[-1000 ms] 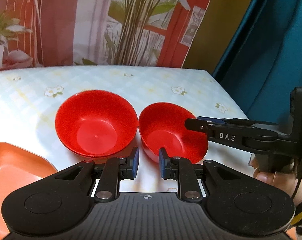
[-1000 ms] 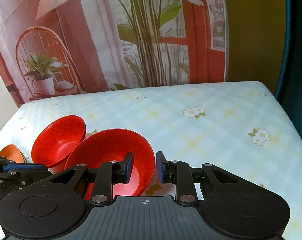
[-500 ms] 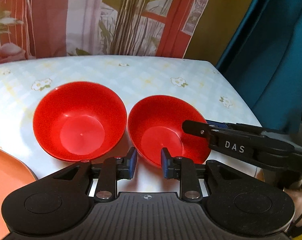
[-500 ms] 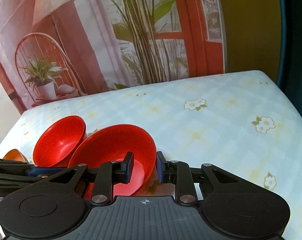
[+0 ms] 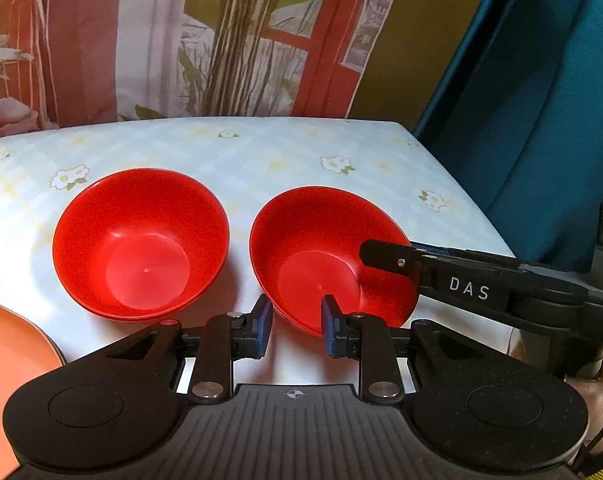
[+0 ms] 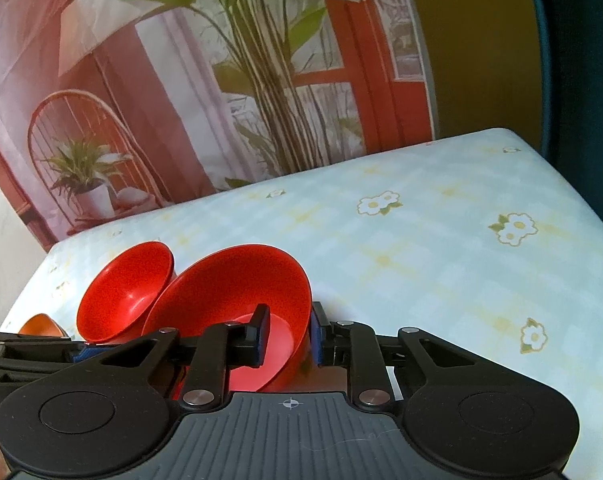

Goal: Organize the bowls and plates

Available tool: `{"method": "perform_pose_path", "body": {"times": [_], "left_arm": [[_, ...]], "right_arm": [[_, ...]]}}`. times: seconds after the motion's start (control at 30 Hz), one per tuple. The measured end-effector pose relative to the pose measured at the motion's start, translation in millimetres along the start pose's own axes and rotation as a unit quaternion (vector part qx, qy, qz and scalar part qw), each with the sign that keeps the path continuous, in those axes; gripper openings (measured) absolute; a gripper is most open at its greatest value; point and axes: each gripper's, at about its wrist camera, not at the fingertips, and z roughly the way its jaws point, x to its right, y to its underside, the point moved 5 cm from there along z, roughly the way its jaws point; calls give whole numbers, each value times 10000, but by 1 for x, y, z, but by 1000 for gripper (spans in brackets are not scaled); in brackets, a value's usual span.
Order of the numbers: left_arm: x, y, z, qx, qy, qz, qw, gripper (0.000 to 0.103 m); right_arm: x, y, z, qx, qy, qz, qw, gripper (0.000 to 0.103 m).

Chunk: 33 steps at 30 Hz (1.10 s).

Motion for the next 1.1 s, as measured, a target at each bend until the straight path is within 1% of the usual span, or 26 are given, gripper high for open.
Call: {"method": "perform_pose_path", "body": {"times": [0.17,0.6,1.1], "left_arm": [[2,-3,-7,91,84,57,9999,27],[4,-16,-32,472,223,190,9985,27],[-12,-26,-57,796,260,77,9965,27]], "right_arm": [[-2,-2,-8,26,43,-101,9999,20],[-13,-18,-29,212,50,-225,9995,20],[-38,-32,-32,259,12,-395,9989,20]]}}
